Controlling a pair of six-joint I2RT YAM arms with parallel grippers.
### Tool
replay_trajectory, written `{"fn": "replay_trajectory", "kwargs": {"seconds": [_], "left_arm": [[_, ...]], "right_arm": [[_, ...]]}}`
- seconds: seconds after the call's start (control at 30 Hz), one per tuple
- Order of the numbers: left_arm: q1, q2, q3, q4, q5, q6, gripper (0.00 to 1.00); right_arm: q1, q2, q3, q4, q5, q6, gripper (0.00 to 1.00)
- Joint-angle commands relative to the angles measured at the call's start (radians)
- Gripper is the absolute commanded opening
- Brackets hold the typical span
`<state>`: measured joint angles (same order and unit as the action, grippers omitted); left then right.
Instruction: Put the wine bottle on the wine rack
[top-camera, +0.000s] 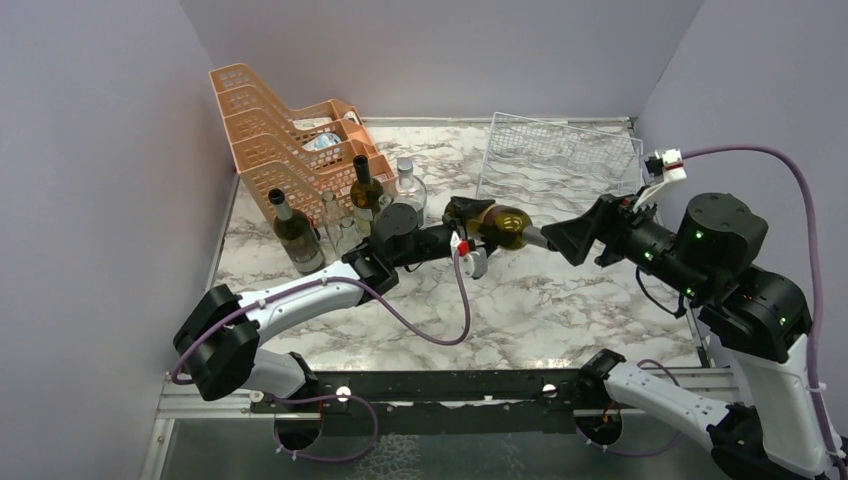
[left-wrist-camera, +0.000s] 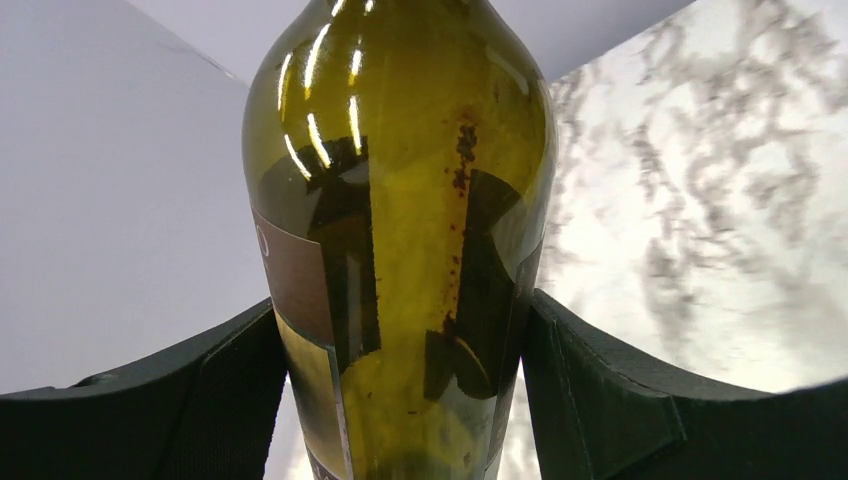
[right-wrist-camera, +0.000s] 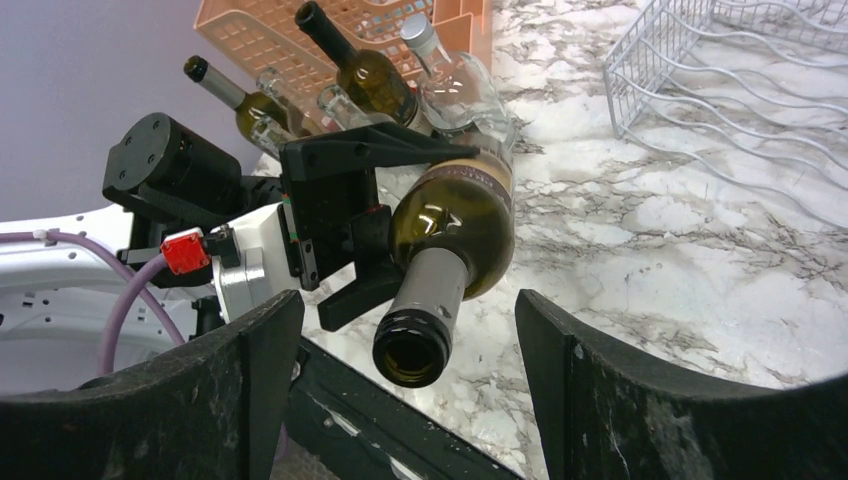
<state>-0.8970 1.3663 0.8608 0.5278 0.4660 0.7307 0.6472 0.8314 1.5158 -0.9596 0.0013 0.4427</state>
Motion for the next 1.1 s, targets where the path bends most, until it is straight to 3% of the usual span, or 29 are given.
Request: {"fn": "replay_trajectory", "kwargs": {"seconds": [0.0, 0.13, 0.37, 0.57, 1.07], "left_arm": [[-0.003, -0.020, 0.098, 0.073, 0.010, 0.300, 0.00], [-0.005, -0.015, 0.132, 0.005, 0.038, 0.466, 0.00], [-0.015, 0.003, 0.194, -0.113, 0.048, 0.735, 0.00], [-0.026, 0.036, 0.283, -0.369, 0.005, 0.907, 0.00], [-0.031, 0.032, 0.271, -0.381, -0.045, 0.957, 0.00]], "right_arm": [[0.006, 0.002, 0.053, -0.112, 0.023, -0.041, 0.80], [0.006, 0.028, 0.081, -0.154, 0.023, -0.060, 0.80], [0.005, 0.070, -0.017, -0.150, -0.027, -0.083, 0.80], [0.006, 0.100, -0.097, -0.103, -0.089, -0.103, 0.76], [0.006, 0.121, -0.300, -0.057, -0.119, -0.101, 0.67]]}}
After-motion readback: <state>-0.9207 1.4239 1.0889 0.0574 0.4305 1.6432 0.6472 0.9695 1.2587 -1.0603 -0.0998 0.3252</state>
